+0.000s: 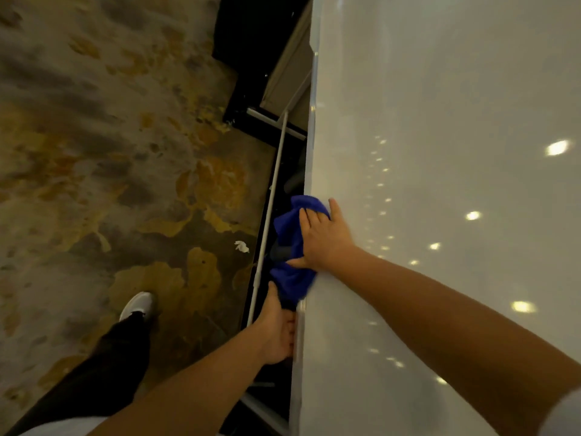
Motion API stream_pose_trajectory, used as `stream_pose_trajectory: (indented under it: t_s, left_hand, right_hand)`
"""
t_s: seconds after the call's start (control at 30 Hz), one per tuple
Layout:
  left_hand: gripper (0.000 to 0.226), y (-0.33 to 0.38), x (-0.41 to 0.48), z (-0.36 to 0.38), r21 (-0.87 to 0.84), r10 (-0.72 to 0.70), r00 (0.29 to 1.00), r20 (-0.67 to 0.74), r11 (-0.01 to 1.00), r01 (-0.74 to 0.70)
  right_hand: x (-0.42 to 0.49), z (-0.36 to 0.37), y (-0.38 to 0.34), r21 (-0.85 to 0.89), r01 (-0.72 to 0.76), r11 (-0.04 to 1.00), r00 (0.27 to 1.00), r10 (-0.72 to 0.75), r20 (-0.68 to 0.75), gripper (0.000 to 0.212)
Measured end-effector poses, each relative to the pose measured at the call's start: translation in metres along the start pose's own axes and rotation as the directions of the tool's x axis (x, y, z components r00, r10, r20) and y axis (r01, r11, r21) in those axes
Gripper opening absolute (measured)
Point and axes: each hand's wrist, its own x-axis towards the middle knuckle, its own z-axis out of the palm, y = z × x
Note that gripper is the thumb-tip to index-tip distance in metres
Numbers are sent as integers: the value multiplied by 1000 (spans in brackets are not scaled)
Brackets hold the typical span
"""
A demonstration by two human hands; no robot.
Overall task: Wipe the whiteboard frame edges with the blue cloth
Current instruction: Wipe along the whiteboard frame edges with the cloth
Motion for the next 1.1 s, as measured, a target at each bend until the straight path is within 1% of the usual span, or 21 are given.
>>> stream_pose_trajectory:
  t_s: [0.07,0.17,0.23,0.3,0.33,0.37,0.43,0.5,0.57,0.6,0.63,0.7,0.73,0.77,0.83,0.9,0.93,0.97,1.03,1.1]
  left_hand:
    - [99,16,5,-3,38,-91,996,0,995,91]
    - [109,52,17,2,71,-170,984,62,984,165]
    - [112,74,21,5,94,-203,976,77,976,195]
    - [112,86,19,7,138,-244,966,83,963,232]
    - [112,85,18,7,146,-261,962,85,958,247]
    - [111,83,19,8,151,-282,956,83,952,268]
    - [113,80,24,7,145,-309,948,77,944,296]
    - [115,90,37,7,135,-314,945,88,944,301]
    - [116,107,47,12,135,-311,945,102,946,296]
    - [117,119,52,16,125,-301,948,104,949,288]
    - [117,130,56,22,113,-291,951,101,953,280]
    - [115,151,65,39,116,-273,959,72,958,264]
    - [113,160,69,48,133,-265,963,53,957,256]
    - [111,168,73,58,156,-258,966,30,955,251]
    - [112,185,82,76,170,-246,969,-6,955,243]
    - [113,208,95,91,115,-211,977,-11,971,211]
    - [113,223,101,99,74,-190,982,-15,979,190]
    - [113,239,106,107,49,-165,986,-22,985,166]
    - [110,271,110,123,58,-125,991,-42,990,127]
    - [106,294,115,141,100,-102,992,-74,989,109]
  right_hand:
    - [31,-11,16,1,-63,998,998,63,27,115]
    - [42,-13,3,67,-110,992,993,107,46,110]
    - [25,-3,-18,122,-57,991,998,56,13,99]
    - [11,2,-26,179,35,983,999,-40,26,84]
    - [12,1,-21,187,64,980,996,-73,43,81]
    - [24,-2,-9,164,75,984,995,-84,50,81]
    - [65,-13,23,86,24,996,1000,-25,9,84]
    - [115,-27,58,49,-50,998,998,51,-22,85]
    - [147,-32,72,60,-70,996,997,71,-24,85]
    - [152,-30,68,65,-41,997,999,41,-6,85]
    - [151,-25,60,65,21,998,999,-22,23,85]
    - [140,-12,51,12,175,985,981,-175,86,86]
    - [143,-11,59,-14,219,976,971,-216,101,85]
    - [155,-13,74,-29,233,972,969,-230,85,83]
    - [196,-24,113,-30,178,984,984,-177,29,78]
    - [233,-31,141,-32,111,993,993,-112,-26,73]
    - [244,-32,144,-32,103,994,994,-104,-36,70]
    - [248,-31,142,-30,118,993,993,-119,-26,68]
    - [246,-28,137,-8,187,982,982,-187,-13,62]
    - [255,-31,155,16,227,974,972,-226,-59,57]
